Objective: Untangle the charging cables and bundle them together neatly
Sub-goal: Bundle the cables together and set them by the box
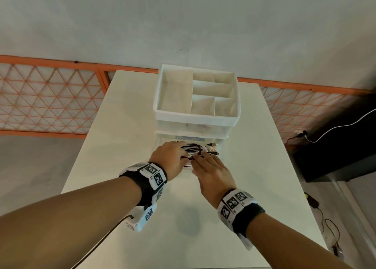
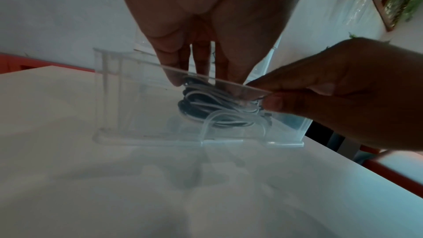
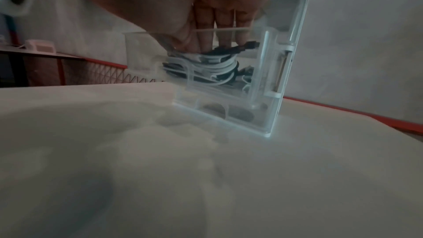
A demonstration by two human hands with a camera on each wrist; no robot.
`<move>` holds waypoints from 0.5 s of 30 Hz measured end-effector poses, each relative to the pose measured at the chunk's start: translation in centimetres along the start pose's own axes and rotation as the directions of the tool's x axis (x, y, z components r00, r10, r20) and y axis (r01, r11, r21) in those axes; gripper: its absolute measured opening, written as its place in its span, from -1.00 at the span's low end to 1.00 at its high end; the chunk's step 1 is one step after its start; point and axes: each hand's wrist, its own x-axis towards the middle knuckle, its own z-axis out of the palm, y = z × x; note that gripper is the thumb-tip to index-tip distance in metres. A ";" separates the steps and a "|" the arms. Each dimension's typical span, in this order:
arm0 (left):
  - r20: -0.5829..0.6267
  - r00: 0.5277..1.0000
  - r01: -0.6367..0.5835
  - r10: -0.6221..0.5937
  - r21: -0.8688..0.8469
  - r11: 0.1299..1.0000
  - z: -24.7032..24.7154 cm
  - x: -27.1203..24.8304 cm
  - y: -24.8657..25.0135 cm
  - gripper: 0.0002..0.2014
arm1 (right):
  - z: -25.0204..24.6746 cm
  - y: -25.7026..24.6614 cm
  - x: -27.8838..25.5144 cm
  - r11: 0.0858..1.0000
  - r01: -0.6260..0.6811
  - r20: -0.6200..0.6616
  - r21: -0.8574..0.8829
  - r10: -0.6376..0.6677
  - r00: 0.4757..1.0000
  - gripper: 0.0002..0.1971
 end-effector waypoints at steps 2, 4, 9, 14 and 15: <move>0.006 0.999 -0.039 0.039 -0.050 0.998 0.3 0.2 -0.4 -0.68 | -0.1 0.6 1.1 0.999 0.020 -0.025 -0.030 -0.020 0.999 -0.72; 0.046 0.997 -0.054 0.055 -0.024 0.998 0.8 0.2 -0.8 -0.54 | -0.2 1.5 2.3 0.997 -0.019 -0.016 -0.073 0.018 1.000 -0.73; 0.124 0.991 0.032 -0.042 0.083 0.996 0.2 -0.6 0.1 -0.33 | -0.6 2.0 4.4 0.988 -0.055 0.095 -0.142 0.069 0.993 -0.78; 0.008 0.999 0.035 -0.035 -0.005 0.999 -1.0 -1.7 0.5 -0.41 | -0.3 1.9 6.3 0.974 -0.173 0.159 -0.148 0.196 0.968 -0.67; -0.053 0.998 0.017 -0.020 -0.056 0.998 -1.1 -2.3 0.2 -0.45 | 0.0 2.0 6.6 0.973 -0.186 0.153 -0.135 0.206 0.966 -0.62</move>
